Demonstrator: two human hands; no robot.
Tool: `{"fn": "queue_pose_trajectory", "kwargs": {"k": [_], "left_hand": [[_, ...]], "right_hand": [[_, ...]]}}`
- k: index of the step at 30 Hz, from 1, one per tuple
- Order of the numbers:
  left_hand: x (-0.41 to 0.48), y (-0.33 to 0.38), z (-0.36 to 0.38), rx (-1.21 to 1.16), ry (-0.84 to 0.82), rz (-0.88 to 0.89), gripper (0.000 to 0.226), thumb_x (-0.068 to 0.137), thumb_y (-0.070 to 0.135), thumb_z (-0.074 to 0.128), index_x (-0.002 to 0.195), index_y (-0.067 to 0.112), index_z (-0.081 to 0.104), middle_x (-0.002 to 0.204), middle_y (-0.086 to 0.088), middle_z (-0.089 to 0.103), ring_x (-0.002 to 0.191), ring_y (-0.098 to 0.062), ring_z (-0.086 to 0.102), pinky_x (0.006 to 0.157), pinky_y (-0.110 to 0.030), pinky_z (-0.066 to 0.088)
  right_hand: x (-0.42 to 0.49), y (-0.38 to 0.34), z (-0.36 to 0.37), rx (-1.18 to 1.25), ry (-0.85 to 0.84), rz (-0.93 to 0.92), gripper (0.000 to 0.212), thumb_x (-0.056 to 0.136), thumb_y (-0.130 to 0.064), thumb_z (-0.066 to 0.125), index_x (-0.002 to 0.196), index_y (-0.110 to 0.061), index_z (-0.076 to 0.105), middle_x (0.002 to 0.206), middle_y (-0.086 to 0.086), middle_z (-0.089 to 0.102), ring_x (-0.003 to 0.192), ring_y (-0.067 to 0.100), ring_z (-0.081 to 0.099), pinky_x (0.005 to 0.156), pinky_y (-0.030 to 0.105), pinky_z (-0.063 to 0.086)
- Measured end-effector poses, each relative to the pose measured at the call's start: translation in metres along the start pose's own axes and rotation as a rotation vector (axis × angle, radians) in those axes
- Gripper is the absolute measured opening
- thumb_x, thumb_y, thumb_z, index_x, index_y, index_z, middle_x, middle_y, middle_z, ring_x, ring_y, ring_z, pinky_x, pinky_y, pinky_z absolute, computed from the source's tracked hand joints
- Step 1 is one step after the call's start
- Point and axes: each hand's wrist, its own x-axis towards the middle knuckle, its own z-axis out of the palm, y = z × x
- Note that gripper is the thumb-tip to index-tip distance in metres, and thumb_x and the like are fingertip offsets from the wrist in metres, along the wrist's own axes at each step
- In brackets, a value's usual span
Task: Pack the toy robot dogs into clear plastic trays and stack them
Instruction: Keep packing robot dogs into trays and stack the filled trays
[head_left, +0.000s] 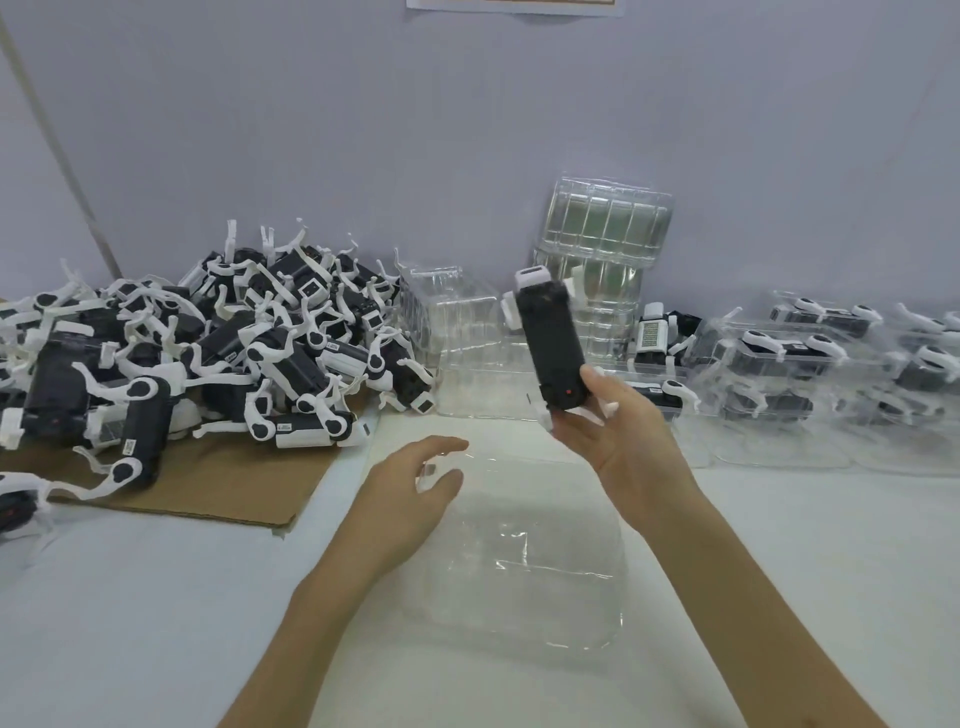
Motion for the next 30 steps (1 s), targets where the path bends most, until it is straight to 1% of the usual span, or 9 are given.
{"fn": "queue_pose_trajectory", "kwargs": {"k": [5, 8, 11, 14, 16, 18, 21, 26, 30], "left_hand": [[0.003, -0.003, 0.001, -0.029, 0.010, -0.010, 0.027, 0.096, 0.025, 0.061, 0.107, 0.050, 0.061, 0.121, 0.022, 0.062, 0.114, -0.003, 0.057, 0.084, -0.018, 0.039], [0.002, -0.003, 0.004, 0.006, 0.046, -0.015, 0.026, 0.095, 0.026, 0.061, 0.108, 0.049, 0.062, 0.120, 0.022, 0.062, 0.112, -0.003, 0.058, 0.082, -0.018, 0.040], [-0.001, 0.000, 0.008, 0.032, 0.071, -0.025, 0.026, 0.096, 0.027, 0.061, 0.111, 0.047, 0.061, 0.121, 0.020, 0.061, 0.112, -0.005, 0.058, 0.087, -0.024, 0.039], [-0.001, 0.001, 0.007, 0.032, 0.066, -0.036, 0.026, 0.095, 0.027, 0.061, 0.112, 0.047, 0.062, 0.120, 0.021, 0.061, 0.112, -0.006, 0.058, 0.089, -0.026, 0.039], [0.000, 0.001, 0.005, 0.028, 0.065, -0.048, 0.026, 0.095, 0.025, 0.061, 0.112, 0.046, 0.063, 0.118, 0.022, 0.061, 0.111, -0.007, 0.059, 0.088, -0.026, 0.039], [0.000, 0.001, 0.003, 0.008, 0.066, -0.062, 0.030, 0.095, 0.020, 0.060, 0.109, 0.045, 0.063, 0.115, 0.021, 0.062, 0.109, -0.008, 0.059, 0.085, -0.025, 0.039], [0.000, 0.002, 0.002, -0.065, 0.057, -0.088, 0.041, 0.094, 0.007, 0.054, 0.105, 0.045, 0.064, 0.114, 0.017, 0.063, 0.106, -0.009, 0.057, 0.073, -0.013, 0.041], [-0.001, 0.003, 0.003, -0.197, 0.091, -0.146, 0.046, 0.092, -0.002, 0.052, 0.126, 0.028, 0.058, 0.118, 0.003, 0.062, 0.104, -0.011, 0.053, 0.065, -0.003, 0.041], [-0.001, 0.006, 0.003, -0.260, 0.069, -0.200, 0.044, 0.092, -0.001, 0.050, 0.127, 0.025, 0.057, 0.118, 0.005, 0.061, 0.111, -0.011, 0.054, 0.075, -0.010, 0.041]], "right_hand": [[0.013, -0.029, -0.016, 0.043, 0.453, -0.270, 0.011, 0.096, -0.019, 0.062, 0.099, -0.013, 0.053, 0.093, 0.009, 0.066, 0.068, 0.020, 0.070, 0.055, 0.029, 0.057], [0.047, -0.066, -0.030, 0.092, 0.673, -0.273, 0.016, 0.094, -0.019, 0.066, 0.102, -0.014, 0.053, 0.100, 0.008, 0.066, 0.076, 0.021, 0.071, 0.053, 0.028, 0.058], [0.094, -0.107, -0.040, 0.118, 0.630, -0.168, 0.020, 0.099, -0.026, 0.060, 0.104, -0.007, 0.056, 0.111, 0.011, 0.064, 0.093, 0.025, 0.068, 0.073, 0.036, 0.062], [0.126, -0.123, -0.051, -0.383, 0.632, -0.125, 0.035, 0.105, -0.031, 0.042, 0.130, -0.008, 0.051, 0.130, 0.012, 0.059, 0.108, 0.026, 0.064, 0.096, 0.038, 0.054], [0.124, -0.110, -0.055, -0.586, 0.544, -0.129, 0.034, 0.104, -0.019, 0.045, 0.131, -0.001, 0.056, 0.124, 0.015, 0.064, 0.103, 0.025, 0.067, 0.086, 0.031, 0.056], [0.109, -0.084, -0.055, -0.698, 0.360, -0.114, 0.023, 0.102, -0.009, 0.049, 0.114, -0.003, 0.068, 0.104, 0.013, 0.072, 0.081, 0.017, 0.070, 0.070, 0.024, 0.058], [0.079, -0.041, -0.042, -0.814, 0.090, -0.053, 0.025, 0.100, -0.004, 0.049, 0.096, -0.009, 0.073, 0.089, 0.010, 0.076, 0.068, 0.013, 0.071, 0.065, 0.024, 0.058], [0.055, 0.006, 0.014, -1.015, -0.288, -0.095, 0.021, 0.096, -0.006, 0.057, 0.090, -0.017, 0.074, 0.083, 0.000, 0.076, 0.075, 0.009, 0.070, 0.068, 0.021, 0.054], [0.072, 0.025, 0.077, -1.167, -0.426, -0.267, 0.009, 0.090, -0.019, 0.071, 0.099, -0.018, 0.072, 0.092, -0.001, 0.073, 0.083, 0.013, 0.068, 0.065, 0.016, 0.052]]}}
